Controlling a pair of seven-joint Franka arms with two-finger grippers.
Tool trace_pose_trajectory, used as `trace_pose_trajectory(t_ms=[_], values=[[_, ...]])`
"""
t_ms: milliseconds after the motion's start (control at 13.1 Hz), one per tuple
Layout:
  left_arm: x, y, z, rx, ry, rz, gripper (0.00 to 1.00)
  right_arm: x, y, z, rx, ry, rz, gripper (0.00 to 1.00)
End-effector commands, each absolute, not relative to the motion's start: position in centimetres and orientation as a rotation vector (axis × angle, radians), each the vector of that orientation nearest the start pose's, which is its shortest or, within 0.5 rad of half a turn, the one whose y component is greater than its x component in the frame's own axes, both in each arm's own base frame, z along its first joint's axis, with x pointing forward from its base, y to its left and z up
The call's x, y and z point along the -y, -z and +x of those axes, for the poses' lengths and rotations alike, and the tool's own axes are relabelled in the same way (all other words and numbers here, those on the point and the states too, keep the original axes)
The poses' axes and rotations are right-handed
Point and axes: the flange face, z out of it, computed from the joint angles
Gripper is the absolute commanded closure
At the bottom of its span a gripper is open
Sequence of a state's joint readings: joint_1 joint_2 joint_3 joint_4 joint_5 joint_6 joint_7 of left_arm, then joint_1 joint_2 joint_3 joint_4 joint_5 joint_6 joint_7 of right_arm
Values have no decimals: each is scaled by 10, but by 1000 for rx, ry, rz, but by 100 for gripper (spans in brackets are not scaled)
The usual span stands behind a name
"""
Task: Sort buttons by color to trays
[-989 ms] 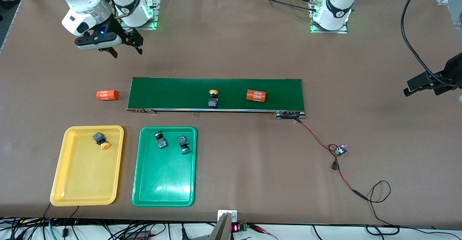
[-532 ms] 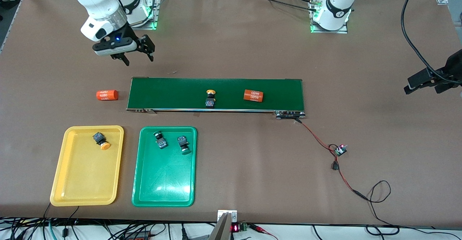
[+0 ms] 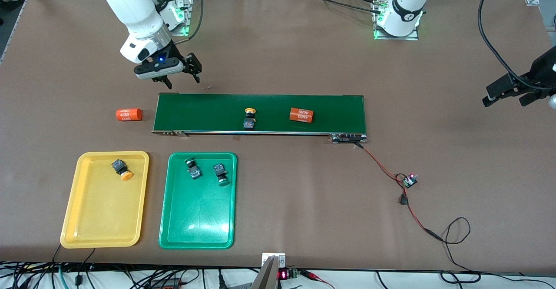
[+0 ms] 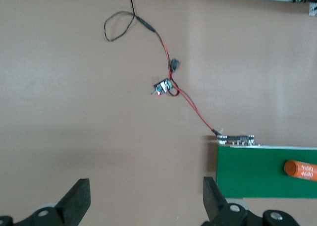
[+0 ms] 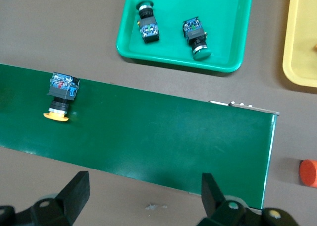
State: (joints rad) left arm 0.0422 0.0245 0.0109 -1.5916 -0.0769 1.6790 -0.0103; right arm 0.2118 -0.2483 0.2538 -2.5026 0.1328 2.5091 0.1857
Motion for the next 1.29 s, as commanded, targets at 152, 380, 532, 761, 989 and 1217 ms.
trace_pose_trajectory(t_ms=[152,380,532,761,989,1217], values=[[-12,-609,572,73,44,-3190,0,-208,-383,411,247,305,-3005,0],[-12,-608,578,64,136,-3162,0,-217,-376,406,164,278,-3007,0],[-12,-605,581,66,206,-3159,0,-233,-374,397,120,271,-3011,0],[-12,-590,581,72,330,-3152,0,-238,-372,394,92,266,-3011,0],[-10,-581,579,70,362,-3150,0,-238,-369,394,6,249,-3011,0],[-8,-571,573,60,282,-3159,0,-238,-366,395,-29,233,-3020,0]])
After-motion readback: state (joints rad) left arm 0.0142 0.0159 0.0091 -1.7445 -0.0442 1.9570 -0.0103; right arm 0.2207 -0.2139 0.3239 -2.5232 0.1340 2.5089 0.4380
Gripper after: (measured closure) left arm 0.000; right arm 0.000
